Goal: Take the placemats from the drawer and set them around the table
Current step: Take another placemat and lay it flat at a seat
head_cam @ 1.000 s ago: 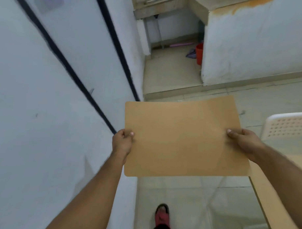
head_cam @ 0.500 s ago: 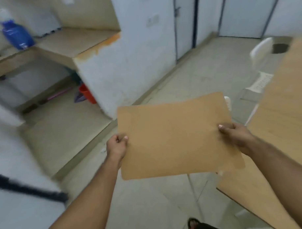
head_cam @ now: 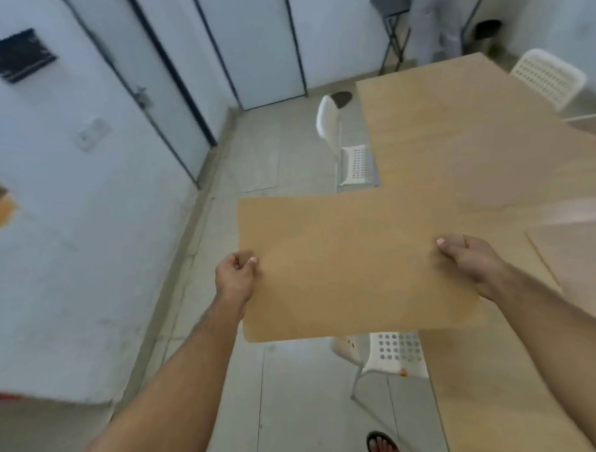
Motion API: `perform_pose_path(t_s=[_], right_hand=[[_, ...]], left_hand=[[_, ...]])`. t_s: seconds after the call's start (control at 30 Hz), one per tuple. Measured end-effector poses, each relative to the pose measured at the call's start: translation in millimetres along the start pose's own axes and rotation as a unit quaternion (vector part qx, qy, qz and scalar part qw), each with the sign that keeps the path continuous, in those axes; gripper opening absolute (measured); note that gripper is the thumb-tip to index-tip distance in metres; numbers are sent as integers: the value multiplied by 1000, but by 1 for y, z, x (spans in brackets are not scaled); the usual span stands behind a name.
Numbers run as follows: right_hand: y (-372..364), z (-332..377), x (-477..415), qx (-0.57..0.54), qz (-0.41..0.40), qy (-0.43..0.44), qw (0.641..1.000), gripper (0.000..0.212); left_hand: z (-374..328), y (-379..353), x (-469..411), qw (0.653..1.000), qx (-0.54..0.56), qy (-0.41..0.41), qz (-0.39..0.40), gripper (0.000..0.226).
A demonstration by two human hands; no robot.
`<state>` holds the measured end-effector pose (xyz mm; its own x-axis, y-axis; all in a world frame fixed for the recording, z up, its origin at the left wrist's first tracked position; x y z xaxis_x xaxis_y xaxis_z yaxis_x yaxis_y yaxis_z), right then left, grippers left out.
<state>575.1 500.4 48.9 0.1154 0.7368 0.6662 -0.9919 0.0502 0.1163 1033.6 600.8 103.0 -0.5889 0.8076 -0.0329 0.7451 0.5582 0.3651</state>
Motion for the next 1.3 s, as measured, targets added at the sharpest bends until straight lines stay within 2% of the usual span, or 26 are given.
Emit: perform_pose_path(t_s=[0.17, 0.33, 0.47, 0.67, 0.8, 0.97, 1.17, 1.3], right_hand=[[35, -13, 0, -88, -93, -21, 992, 10], [62, -69, 32, -183, -213, -59, 958, 31], [59, -116, 85, -268, -301, -74, 912, 28], [52, -195, 147, -382, -431, -120, 809, 20], [50, -234, 161, -413, -480, -160, 757, 19], [58, -264, 149, -446, -487, -210, 721, 15], [69, -284, 133, -421, -507, -250, 709, 9], [71, -278, 131, -388, -520, -277, 709, 21]], left_hand=[[-20, -88, -80, 990, -2, -35, 139, 16], [-48, -191, -120, 951, -2, -93, 296, 19], [-77, -266, -111, 898, -9, -156, 411, 22], [-100, -353, -47, 814, -47, -243, 525, 42], [-97, -405, -3, 773, -69, -243, 582, 44], [-93, -464, 25, 750, -96, -250, 605, 31], [-72, -505, 42, 734, -142, -254, 614, 35], [-63, -520, 47, 727, -165, -265, 612, 33]])
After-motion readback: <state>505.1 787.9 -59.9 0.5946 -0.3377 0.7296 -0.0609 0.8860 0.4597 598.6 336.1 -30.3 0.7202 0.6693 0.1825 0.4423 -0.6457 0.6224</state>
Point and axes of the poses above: each hand's wrist, its own x-axis away from the middle knuckle, its own y-axis out of the back of the hand, z = x × y, the point moved 8 cm from there along -x, towards the middle knuckle, and after that the axes turned 15 degrees about -y, right-handed, at the moved point
